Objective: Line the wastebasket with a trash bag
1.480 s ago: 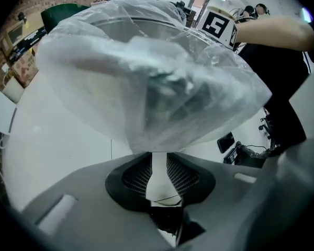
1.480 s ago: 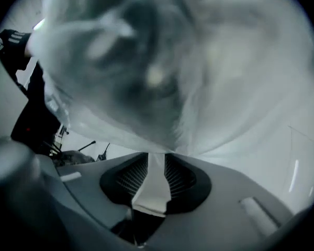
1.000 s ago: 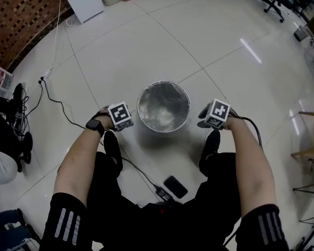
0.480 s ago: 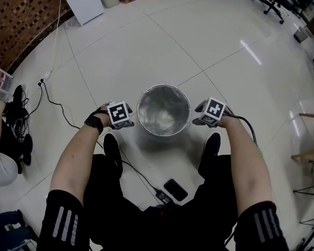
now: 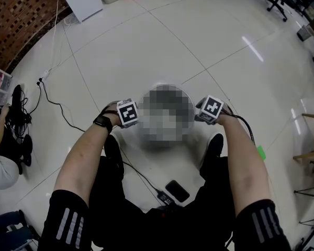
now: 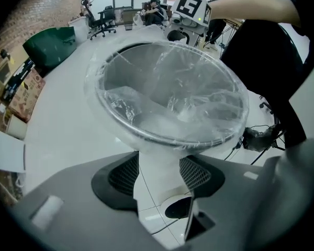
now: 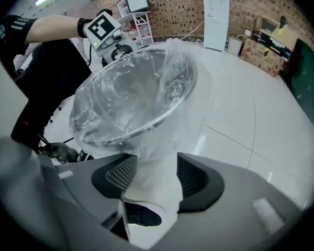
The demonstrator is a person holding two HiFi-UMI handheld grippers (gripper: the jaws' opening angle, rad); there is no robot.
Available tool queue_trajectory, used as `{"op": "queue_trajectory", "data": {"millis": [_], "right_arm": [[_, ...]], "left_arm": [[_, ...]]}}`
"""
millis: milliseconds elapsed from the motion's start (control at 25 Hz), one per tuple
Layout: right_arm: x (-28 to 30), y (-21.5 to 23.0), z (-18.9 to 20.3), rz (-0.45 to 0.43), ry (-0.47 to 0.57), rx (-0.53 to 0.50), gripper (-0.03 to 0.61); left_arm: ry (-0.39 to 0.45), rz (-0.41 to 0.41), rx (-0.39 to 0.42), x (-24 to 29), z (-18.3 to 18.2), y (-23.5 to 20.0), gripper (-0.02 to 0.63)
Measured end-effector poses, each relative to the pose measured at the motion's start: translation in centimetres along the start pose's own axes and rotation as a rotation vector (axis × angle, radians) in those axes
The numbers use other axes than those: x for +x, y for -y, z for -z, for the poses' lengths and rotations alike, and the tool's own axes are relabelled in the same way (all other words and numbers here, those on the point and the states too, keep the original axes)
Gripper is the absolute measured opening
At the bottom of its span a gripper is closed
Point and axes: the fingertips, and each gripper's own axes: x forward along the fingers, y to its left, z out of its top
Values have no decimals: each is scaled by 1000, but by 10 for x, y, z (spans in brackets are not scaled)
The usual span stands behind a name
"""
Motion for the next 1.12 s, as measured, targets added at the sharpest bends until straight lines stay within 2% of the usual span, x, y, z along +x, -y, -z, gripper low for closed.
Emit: {"op": "queue_trajectory", "data": {"millis": [240,480,600,760,840,1000,1120], "right_arm": [[13,3,9,10,-70,8,249],[24,-13,12,-49,-75,11,249],[15,-12,23,-29,-104,22,249],[-5,2,37,24,-106,80,249],[-23,7,31,84,-104,65,249],[-55,5,19,148,-89,5,247],[-88,6,-6,230,-5,-6,247]], "left_arm": [[-36,16,-48,15,7,1,238],[-66,34,-62,18,19,5,238],[-68,-2,-63,12,28,-4,238],[-34,-81,-103,-11,31,-31,238],[-9,-81,-127,-29,25,-31,238],[-13,-121,-62,-54,17,-28,238],[25,-149,-77,-76,8,-26,238]]}}
